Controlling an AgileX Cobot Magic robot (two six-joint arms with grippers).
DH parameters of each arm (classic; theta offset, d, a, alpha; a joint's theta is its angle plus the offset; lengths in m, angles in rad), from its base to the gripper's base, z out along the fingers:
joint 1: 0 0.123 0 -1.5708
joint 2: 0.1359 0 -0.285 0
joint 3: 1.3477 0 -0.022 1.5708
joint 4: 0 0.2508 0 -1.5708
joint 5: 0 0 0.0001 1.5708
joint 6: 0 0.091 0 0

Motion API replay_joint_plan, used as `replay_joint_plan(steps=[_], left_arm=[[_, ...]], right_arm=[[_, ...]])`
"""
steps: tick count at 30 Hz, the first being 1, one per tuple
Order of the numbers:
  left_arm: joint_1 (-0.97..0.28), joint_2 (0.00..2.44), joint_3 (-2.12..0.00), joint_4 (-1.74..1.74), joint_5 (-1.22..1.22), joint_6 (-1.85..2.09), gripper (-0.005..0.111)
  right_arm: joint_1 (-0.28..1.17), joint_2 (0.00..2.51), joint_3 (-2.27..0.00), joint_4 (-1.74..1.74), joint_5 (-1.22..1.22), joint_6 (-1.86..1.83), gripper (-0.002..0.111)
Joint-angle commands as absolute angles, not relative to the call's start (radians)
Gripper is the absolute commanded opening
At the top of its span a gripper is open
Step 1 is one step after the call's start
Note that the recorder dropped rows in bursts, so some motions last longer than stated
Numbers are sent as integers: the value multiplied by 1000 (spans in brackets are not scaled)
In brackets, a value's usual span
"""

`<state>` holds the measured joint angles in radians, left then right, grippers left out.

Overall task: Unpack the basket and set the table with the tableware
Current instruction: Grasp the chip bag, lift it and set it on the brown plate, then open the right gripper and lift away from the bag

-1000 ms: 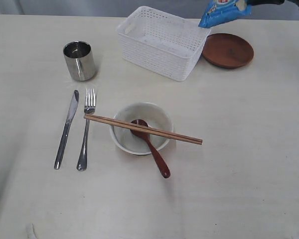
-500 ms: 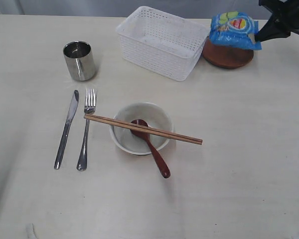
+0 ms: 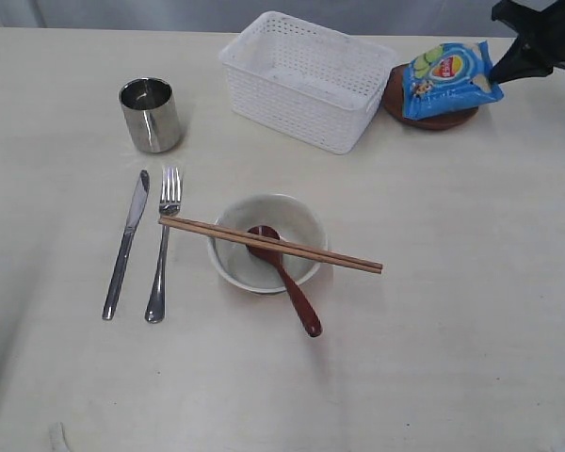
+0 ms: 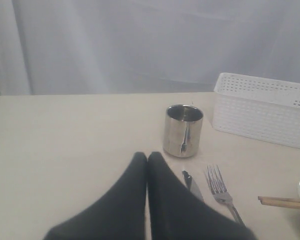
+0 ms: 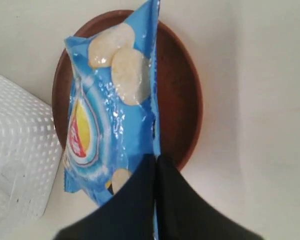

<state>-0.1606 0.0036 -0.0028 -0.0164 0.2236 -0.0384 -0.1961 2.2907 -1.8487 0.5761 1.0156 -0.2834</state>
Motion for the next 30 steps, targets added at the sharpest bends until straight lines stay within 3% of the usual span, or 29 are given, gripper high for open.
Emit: replay_joint_plan(steps=[1, 18, 24, 30], left_arm=[[-162, 0, 0, -19, 213, -38, 0], [-162, 0, 0, -19, 213, -38, 0], [-162, 0, 0, -19, 213, -38, 0], [-162, 0, 0, -19, 213, -38, 0]], right_arm=[[-176, 2322, -1873, 579, 1014, -293, 0], [-160, 2291, -1896, 474, 1011, -258, 1], [-158, 2288, -1896, 524, 1030, -272, 35], [-158, 2288, -1896, 514, 1037, -262, 38]])
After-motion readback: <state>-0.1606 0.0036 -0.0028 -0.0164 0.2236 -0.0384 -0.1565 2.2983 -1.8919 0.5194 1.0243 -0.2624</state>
